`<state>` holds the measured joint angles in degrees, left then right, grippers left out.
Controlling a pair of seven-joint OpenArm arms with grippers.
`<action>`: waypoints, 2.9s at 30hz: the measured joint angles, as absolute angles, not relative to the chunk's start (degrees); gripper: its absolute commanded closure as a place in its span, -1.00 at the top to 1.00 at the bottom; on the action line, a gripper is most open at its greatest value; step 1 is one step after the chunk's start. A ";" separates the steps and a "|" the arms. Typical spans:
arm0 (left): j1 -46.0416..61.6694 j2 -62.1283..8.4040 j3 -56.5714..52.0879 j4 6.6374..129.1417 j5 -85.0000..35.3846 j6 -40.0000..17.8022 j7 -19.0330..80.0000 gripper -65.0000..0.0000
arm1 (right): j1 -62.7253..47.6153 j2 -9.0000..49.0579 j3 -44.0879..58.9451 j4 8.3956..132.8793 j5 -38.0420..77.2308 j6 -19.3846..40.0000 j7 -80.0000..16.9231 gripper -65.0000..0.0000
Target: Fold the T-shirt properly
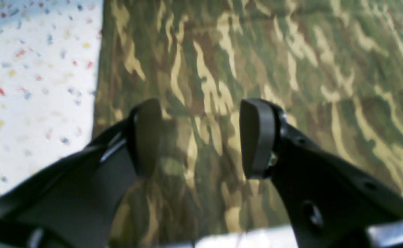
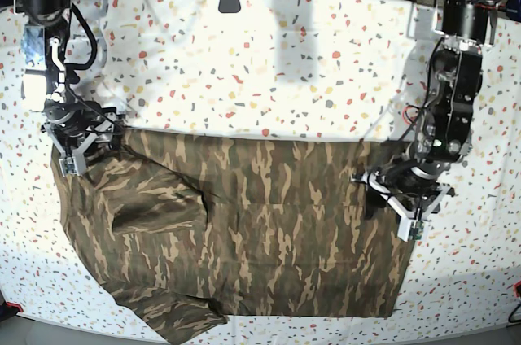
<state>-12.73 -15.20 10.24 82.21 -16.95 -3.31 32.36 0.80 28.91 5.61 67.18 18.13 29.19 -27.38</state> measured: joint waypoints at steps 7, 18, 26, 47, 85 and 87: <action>-16.82 -14.96 10.44 70.08 -16.64 -8.62 37.17 0.08 | 0.82 28.91 5.61 67.18 18.13 29.19 -27.38 0.00; -17.37 -13.93 9.85 59.27 -18.00 -12.60 32.69 0.08 | 0.82 28.91 5.61 67.18 18.13 29.19 -27.46 0.00; -16.97 -13.56 9.82 59.11 -16.75 -12.60 30.96 0.08 | 0.82 28.91 5.61 67.18 18.13 29.19 -27.46 0.00; -24.51 -12.64 9.80 54.11 -14.76 -15.46 42.52 0.08 | 0.80 28.88 5.61 67.18 18.11 29.19 -27.27 0.00; -35.88 -8.49 9.80 37.95 -10.85 -18.33 46.96 0.08 | 0.25 28.88 5.61 69.97 17.50 30.48 -30.20 0.00; -35.46 -9.58 9.80 38.09 -13.63 -19.05 46.63 0.08 | -0.21 28.91 5.61 70.72 17.50 30.48 -30.55 0.00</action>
